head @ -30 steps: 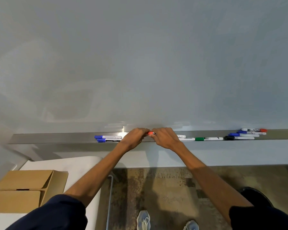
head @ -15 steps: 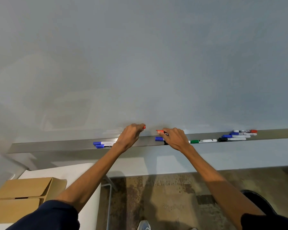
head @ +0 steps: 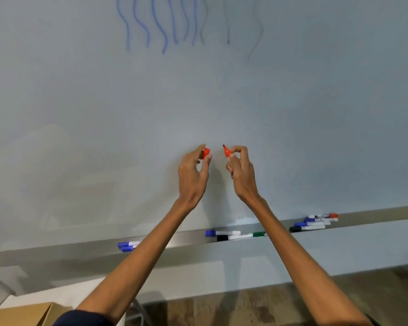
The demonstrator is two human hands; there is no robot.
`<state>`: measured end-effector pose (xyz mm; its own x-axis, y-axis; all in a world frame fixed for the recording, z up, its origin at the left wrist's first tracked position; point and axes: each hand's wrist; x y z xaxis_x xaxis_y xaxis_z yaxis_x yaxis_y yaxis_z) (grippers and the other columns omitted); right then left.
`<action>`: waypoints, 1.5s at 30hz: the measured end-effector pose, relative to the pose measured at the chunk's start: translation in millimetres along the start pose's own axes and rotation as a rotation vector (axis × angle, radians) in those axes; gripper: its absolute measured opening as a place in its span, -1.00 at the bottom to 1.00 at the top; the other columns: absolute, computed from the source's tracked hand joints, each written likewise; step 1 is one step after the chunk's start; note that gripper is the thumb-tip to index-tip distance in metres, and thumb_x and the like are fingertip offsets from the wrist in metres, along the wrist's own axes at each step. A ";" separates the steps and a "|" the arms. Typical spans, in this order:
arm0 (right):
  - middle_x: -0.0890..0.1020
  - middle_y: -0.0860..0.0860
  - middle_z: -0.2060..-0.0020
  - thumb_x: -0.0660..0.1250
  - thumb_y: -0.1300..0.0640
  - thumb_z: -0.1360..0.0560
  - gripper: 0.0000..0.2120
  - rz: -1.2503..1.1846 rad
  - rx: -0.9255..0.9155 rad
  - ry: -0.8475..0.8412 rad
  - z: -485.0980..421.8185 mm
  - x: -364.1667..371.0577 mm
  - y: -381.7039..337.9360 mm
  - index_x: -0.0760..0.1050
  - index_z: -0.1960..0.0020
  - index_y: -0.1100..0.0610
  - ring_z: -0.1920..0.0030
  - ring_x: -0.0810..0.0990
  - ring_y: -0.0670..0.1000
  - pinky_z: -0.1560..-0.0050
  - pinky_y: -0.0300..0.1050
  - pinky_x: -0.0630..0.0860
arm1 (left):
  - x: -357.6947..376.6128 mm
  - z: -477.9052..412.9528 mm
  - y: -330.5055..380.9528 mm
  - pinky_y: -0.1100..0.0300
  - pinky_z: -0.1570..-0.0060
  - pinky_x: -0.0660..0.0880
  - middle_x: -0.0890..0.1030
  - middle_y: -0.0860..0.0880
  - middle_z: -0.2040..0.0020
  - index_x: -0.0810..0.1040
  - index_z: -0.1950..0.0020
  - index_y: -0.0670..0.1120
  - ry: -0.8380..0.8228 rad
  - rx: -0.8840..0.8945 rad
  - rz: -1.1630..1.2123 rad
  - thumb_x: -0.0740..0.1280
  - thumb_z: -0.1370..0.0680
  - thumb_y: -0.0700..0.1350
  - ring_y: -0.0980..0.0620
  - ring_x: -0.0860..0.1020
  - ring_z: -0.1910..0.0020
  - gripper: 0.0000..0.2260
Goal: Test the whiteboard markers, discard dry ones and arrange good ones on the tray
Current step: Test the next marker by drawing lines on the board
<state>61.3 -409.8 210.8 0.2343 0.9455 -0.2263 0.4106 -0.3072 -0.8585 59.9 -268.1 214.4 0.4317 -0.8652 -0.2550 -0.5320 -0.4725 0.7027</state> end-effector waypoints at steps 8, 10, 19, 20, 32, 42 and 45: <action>0.58 -0.04 0.21 0.10 0.14 -0.70 -0.77 -0.194 -0.247 -0.022 -58.6 -45.7 -88.5 0.50 -0.16 -0.08 0.45 0.39 -0.05 0.42 -0.23 0.37 | 23.4 -63.1 81.5 0.30 0.05 0.43 0.47 0.04 -0.07 0.41 -0.22 -0.11 0.149 0.162 0.072 0.08 -0.69 -0.14 0.09 0.50 0.03 -0.82; 0.58 0.02 0.20 0.09 0.25 -0.68 -0.73 -0.299 -0.210 -0.014 -75.2 -57.2 -103.0 0.57 -0.03 0.12 0.51 0.37 0.01 0.49 -0.22 0.35 | 27.2 -80.9 99.3 0.30 0.03 0.40 0.45 0.01 -0.05 0.39 -0.18 -0.13 0.193 0.200 0.065 0.08 -0.68 -0.17 0.11 0.46 0.03 -0.86; 0.69 0.11 0.23 0.27 0.19 -0.52 -0.84 -0.537 -0.309 -0.043 -124.5 -114.7 -163.7 0.44 -0.10 0.15 0.49 0.44 0.09 0.45 -0.19 0.35 | 46.7 -147.0 164.1 0.12 0.11 0.44 0.47 0.05 0.06 0.39 -0.06 -0.05 0.288 0.349 -0.003 0.12 -0.68 0.00 0.05 0.45 0.15 -0.86; 0.69 0.11 0.23 0.32 0.18 -0.54 -0.84 -0.518 -0.322 -0.031 -129.4 -120.2 -167.6 0.43 -0.10 0.15 0.48 0.45 0.09 0.46 -0.19 0.36 | 50.0 -152.7 169.7 0.10 0.10 0.45 0.48 0.07 0.05 0.42 -0.08 -0.06 0.301 0.373 -0.025 0.13 -0.68 -0.01 0.05 0.46 0.14 -0.85; 0.54 0.19 0.34 0.18 0.08 -0.62 -0.84 -0.344 -0.565 0.325 -214.7 -172.9 -223.3 0.30 -0.18 0.02 0.37 0.48 0.08 0.39 -0.01 0.44 | 80.6 -243.3 227.1 0.08 -0.55 -0.01 0.32 -0.16 -0.50 0.30 -0.49 -0.24 0.348 0.683 -0.455 0.09 -0.68 0.01 -0.07 0.20 -0.53 -0.54; 0.58 0.17 0.24 0.24 0.18 -0.60 -0.92 -0.255 -0.624 0.378 -231.8 -181.2 -197.8 0.34 0.03 0.12 0.31 0.56 0.07 0.33 0.01 0.52 | 93.3 -260.2 221.0 -0.09 -0.52 -0.12 0.32 -0.13 -0.51 0.29 -0.51 -0.20 0.500 0.672 -0.812 0.12 -0.67 0.07 -0.13 0.20 -0.53 -0.50; 0.57 0.17 0.27 0.24 0.19 -0.59 -0.91 -0.247 -0.608 0.321 -220.1 -177.8 -177.6 0.34 0.06 0.15 0.33 0.54 0.04 0.36 -0.07 0.47 | 95.0 -259.5 221.3 -0.06 -0.52 -0.20 0.33 -0.14 -0.50 0.29 -0.51 -0.21 0.514 0.684 -0.803 0.15 -0.66 0.05 -0.14 0.20 -0.53 -0.50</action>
<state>140.7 -547.2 504.8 0.2803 0.9453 0.1671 0.8798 -0.1834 -0.4385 172.2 -411.4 518.1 0.9818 -0.1818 -0.0543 -0.1859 -0.9792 -0.0815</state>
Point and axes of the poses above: each hand's wrist, its own z-axis away from the middle knuckle, its own x-axis out of the palm, y = z × x
